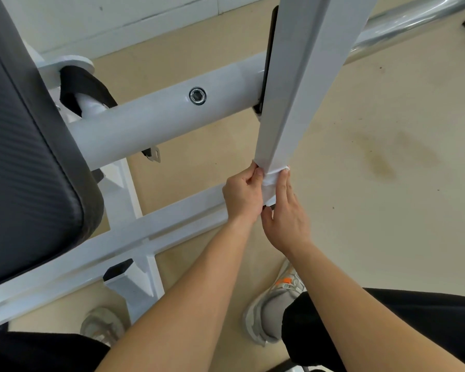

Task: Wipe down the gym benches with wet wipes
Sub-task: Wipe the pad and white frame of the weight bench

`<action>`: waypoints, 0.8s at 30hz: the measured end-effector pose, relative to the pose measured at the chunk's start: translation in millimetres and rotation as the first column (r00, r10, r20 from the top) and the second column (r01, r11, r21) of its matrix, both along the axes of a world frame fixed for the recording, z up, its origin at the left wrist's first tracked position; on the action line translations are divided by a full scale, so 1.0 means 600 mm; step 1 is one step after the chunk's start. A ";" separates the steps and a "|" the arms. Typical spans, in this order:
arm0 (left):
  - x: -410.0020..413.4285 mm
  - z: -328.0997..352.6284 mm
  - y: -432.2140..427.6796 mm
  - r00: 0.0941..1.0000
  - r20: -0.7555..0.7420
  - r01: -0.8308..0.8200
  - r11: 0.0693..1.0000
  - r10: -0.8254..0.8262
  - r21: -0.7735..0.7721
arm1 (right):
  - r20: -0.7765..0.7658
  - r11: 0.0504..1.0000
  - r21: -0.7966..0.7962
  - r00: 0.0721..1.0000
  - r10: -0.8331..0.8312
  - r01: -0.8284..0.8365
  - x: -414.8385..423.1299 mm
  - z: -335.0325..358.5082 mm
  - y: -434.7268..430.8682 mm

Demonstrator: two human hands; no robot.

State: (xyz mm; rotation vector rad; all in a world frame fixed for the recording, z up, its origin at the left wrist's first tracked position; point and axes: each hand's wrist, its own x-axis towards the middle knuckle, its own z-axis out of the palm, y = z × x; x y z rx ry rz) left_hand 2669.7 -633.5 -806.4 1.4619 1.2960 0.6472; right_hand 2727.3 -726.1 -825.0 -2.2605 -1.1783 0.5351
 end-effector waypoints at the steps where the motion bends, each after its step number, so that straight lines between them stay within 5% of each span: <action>1: 0.000 -0.002 0.002 1.000 -0.011 0.010 1.000 -0.010 -0.011 | -0.015 1.000 -0.012 1.000 0.001 -0.002 0.000 -0.007 0.000; 9: -0.004 0.025 -0.003 1.000 0.020 0.015 1.000 -0.014 -0.010 | -0.158 0.998 0.006 0.985 -0.063 0.065 -0.003 0.006 0.009; 17: -0.013 0.137 -0.005 0.982 0.172 0.043 0.980 -0.078 0.197 | -0.063 0.962 0.251 0.994 -0.090 0.103 -0.004 0.138 0.012; 24: -0.014 0.127 0.005 0.988 0.134 0.042 0.975 -0.072 0.219 | -0.050 0.892 0.347 0.956 -0.290 0.289 0.010 0.139 0.033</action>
